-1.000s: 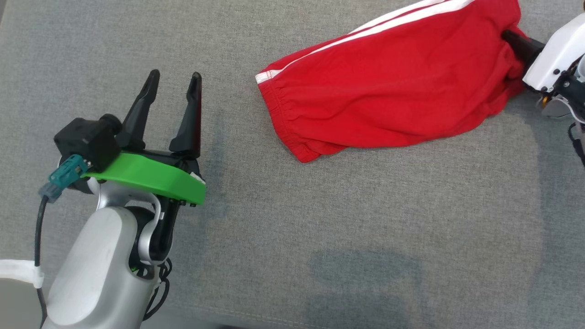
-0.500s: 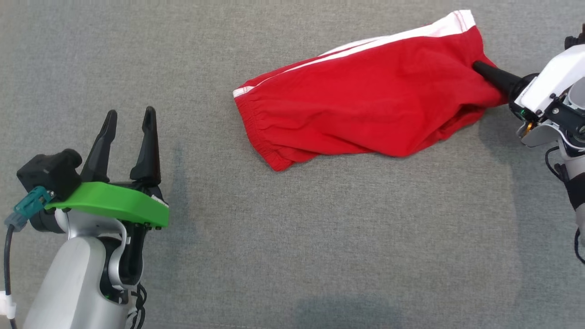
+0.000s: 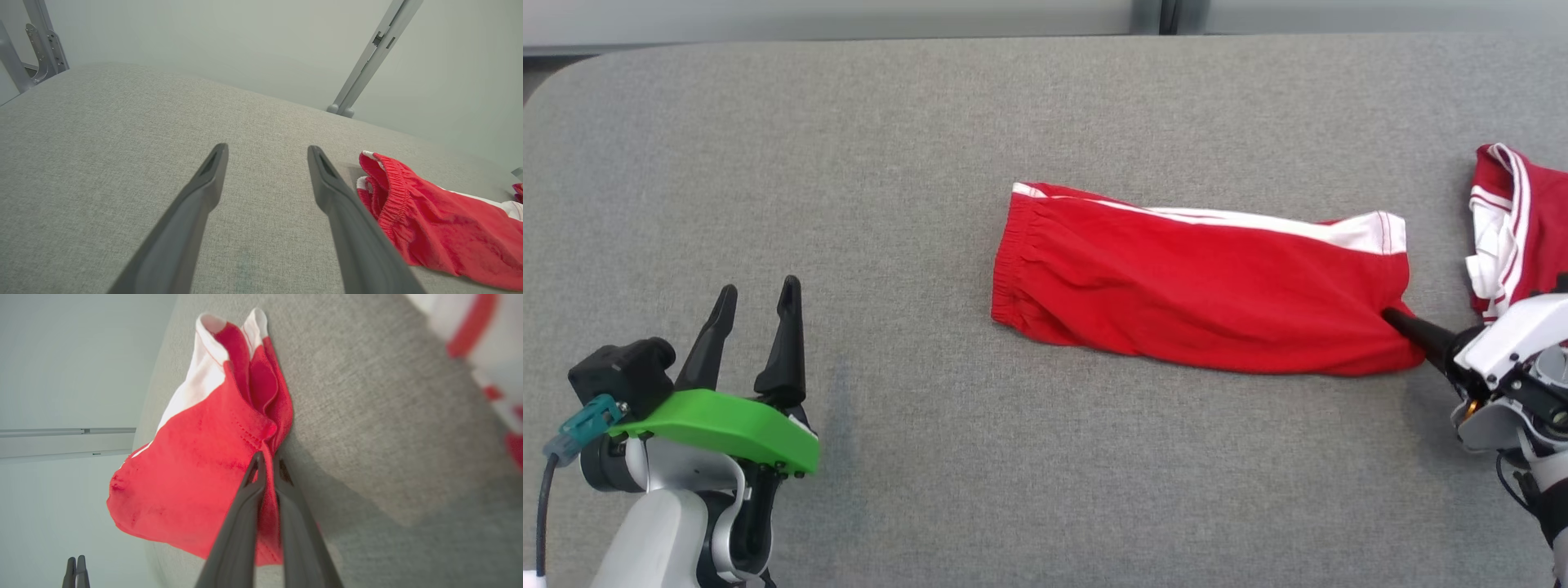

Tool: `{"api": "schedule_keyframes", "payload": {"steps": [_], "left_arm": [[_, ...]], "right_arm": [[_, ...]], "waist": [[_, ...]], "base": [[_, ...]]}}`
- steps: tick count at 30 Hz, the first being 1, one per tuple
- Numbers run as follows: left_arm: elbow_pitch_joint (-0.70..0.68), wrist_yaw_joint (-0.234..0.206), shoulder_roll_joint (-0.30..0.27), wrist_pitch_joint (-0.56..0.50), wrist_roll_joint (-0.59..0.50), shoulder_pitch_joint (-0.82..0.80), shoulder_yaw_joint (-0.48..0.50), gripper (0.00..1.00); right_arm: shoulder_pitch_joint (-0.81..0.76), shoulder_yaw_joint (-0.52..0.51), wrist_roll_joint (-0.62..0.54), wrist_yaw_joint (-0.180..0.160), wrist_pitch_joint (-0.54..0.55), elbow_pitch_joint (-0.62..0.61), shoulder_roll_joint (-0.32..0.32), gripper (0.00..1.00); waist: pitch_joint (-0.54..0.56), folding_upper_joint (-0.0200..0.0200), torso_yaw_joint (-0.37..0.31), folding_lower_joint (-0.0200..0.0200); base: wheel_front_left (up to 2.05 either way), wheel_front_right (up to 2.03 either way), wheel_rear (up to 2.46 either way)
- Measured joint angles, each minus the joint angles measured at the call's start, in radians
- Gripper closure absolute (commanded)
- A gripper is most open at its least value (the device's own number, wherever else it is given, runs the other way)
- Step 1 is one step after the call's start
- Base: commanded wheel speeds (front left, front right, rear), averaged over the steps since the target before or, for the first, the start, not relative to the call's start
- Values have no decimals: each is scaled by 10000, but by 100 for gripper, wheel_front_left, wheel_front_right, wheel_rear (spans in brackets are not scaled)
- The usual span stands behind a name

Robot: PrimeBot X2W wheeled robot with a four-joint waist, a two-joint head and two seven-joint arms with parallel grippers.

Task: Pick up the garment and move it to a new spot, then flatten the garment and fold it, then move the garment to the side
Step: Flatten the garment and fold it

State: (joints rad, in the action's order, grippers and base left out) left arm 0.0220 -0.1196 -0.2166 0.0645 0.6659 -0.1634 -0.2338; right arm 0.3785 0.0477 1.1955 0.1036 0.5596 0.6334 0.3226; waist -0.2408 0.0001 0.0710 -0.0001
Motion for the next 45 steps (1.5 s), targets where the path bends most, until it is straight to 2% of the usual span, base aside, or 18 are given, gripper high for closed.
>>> {"api": "schedule_keyframes", "payload": {"steps": [2,4,5,7,15,27,30,31,32,33,41,45], "left_arm": [[-33,-2,0,-25,0,148,4,0],[-77,-4,0,-125,2,309,-6,0],[-77,-4,0,-125,2,309,-6,0],[-157,-13,10,-209,2,465,-27,0],[-581,-13,86,-393,-17,790,-247,0],[-1037,-36,48,-506,-667,840,-604,0],[-1149,-36,29,-508,-792,840,-623,0],[-1200,-36,21,-508,-802,840,-617,0],[-1248,-36,13,-508,-802,840,-598,0],[-1264,-36,0,-508,-803,841,-575,0],[-1260,-38,-121,-546,-899,1036,-169,0],[-1266,-38,-104,-535,-899,1079,-12,0]], "right_arm": [[-296,29,-98,2,-104,8,-27,100],[-490,86,-236,4,-313,-27,-90,81],[-490,86,-236,4,-313,-27,-90,63],[-633,249,-403,8,-389,-127,-123,0],[-898,499,-888,17,-1066,-554,-336,0],[-1066,499,-1346,-13,-2176,-523,-688,0],[-1025,522,-1440,-190,-2243,-447,-683,0],[-998,566,-1511,-230,-2243,-424,-665,13],[-962,606,-1578,-274,-2243,-408,-654,60],[-911,650,-1628,-278,-2243,-374,-640,100],[-525,533,-1419,-182,-2243,-516,-686,100],[78,274,-1281,-69,-2196,-1197,-257,100]], "waist": [[225,0,-90,0],[436,0,-178,0],[436,0,-178,0],[625,0,-261,0],[943,0,-454,0],[703,0,-153,0],[632,0,-68,0],[603,0,-45,0],[571,-1,-27,0],[539,0,-13,0],[530,0,-42,1],[625,-1,-107,1]], "base": [[0,0,0],[0,0,0],[0,0,0],[0,0,0],[0,0,0],[0,0,0],[0,0,0],[0,0,0],[0,0,0],[0,0,0],[0,0,0],[0,0,0]]}}
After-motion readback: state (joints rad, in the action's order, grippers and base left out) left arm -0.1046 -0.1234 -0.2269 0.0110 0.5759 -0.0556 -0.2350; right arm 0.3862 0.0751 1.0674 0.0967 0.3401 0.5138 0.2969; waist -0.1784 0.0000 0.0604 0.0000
